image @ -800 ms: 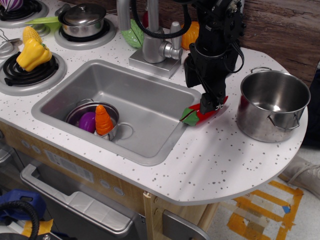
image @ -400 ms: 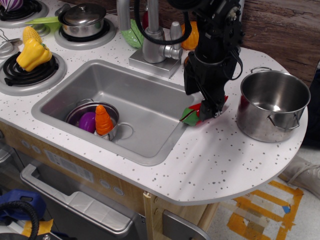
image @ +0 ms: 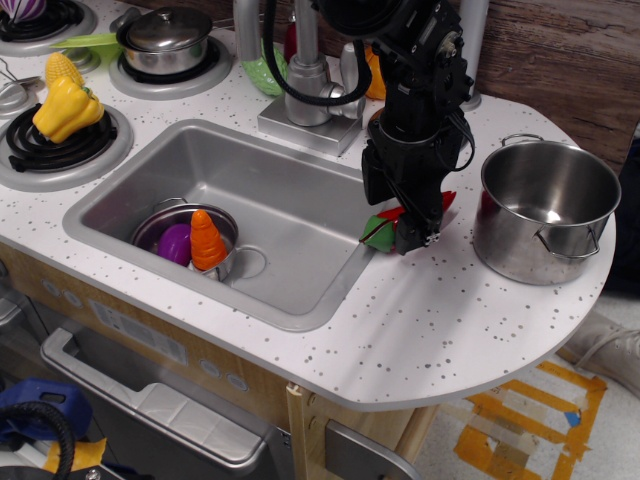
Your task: Put pepper in pot or pan
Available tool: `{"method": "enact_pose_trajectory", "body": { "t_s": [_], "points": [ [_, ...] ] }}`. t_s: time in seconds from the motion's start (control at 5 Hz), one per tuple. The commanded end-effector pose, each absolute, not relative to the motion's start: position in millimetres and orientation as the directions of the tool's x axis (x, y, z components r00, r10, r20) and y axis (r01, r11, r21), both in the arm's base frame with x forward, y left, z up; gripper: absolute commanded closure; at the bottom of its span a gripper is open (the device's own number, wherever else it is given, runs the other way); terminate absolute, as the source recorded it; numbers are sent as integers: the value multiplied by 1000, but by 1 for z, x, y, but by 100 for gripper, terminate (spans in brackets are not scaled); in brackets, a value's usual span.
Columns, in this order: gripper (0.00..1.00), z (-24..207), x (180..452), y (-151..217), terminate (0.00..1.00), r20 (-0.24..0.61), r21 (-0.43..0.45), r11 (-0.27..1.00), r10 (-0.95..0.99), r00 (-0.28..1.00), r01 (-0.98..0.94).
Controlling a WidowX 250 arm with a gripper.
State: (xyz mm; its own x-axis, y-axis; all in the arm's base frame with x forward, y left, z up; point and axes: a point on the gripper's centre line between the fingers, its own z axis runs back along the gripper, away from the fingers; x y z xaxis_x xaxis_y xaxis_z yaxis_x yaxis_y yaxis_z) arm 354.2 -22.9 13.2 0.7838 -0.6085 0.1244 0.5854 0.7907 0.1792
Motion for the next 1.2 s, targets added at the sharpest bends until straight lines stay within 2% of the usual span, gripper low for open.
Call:
{"method": "enact_pose_trajectory", "body": {
  "t_s": [0.0,0.2,0.4,0.6,0.8,1.0],
  "points": [
    [100,18,359,-17,0,134,170,831,-552,823,530],
    [100,18,358,-20,0,139,170,838,-541,830,518],
    [100,41,355,-26,0,110,249,835,-528,842,491],
    [100,75,356,-27,0,95,341,835,-487,868,431],
    [100,95,359,-37,0,140,421,834,-449,882,357],
    [100,105,360,-54,0,190,506,807,-447,874,303]
  ]
}}
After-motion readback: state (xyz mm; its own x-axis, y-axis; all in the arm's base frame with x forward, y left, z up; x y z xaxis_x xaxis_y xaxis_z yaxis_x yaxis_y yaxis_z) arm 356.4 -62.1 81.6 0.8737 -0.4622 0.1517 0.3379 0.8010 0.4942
